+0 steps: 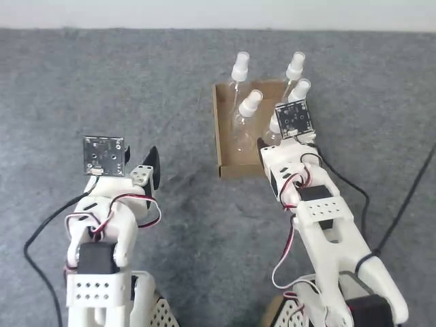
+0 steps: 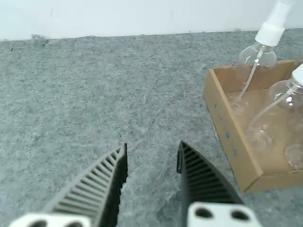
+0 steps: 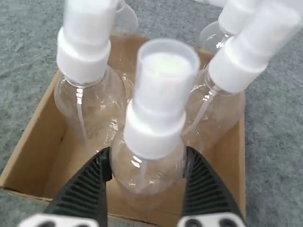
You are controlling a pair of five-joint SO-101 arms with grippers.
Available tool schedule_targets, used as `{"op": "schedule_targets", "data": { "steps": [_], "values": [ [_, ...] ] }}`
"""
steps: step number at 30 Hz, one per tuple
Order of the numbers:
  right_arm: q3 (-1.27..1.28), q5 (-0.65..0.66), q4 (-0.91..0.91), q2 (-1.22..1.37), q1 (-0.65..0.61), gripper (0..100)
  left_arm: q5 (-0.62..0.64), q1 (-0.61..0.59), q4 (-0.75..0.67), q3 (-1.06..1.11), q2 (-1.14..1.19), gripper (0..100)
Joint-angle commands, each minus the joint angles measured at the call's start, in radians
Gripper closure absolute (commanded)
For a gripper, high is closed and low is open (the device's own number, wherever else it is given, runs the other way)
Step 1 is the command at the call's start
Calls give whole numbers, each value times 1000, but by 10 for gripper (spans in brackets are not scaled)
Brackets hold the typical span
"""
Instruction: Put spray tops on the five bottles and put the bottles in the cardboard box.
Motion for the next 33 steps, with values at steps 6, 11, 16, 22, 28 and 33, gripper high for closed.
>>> {"op": "schedule_targets", "data": {
  "steps": [6,11,16,22,28,33],
  "values": [
    [-3,-6,-15,-5,5,991,-2,-6,-28,-8,8,845],
    [-3,-6,-19,-7,4,991,-2,-6,-28,-8,8,845],
    [-3,-6,-19,-7,4,991,-2,-6,-28,-8,8,845],
    [-5,-6,-19,-7,4,991,-2,-6,-28,-8,8,845],
    [-5,-6,-15,-7,4,925,-2,-6,-28,-8,8,845],
    [-5,-6,-13,-7,4,848,-2,-6,-28,-8,8,845]
  ]
}}
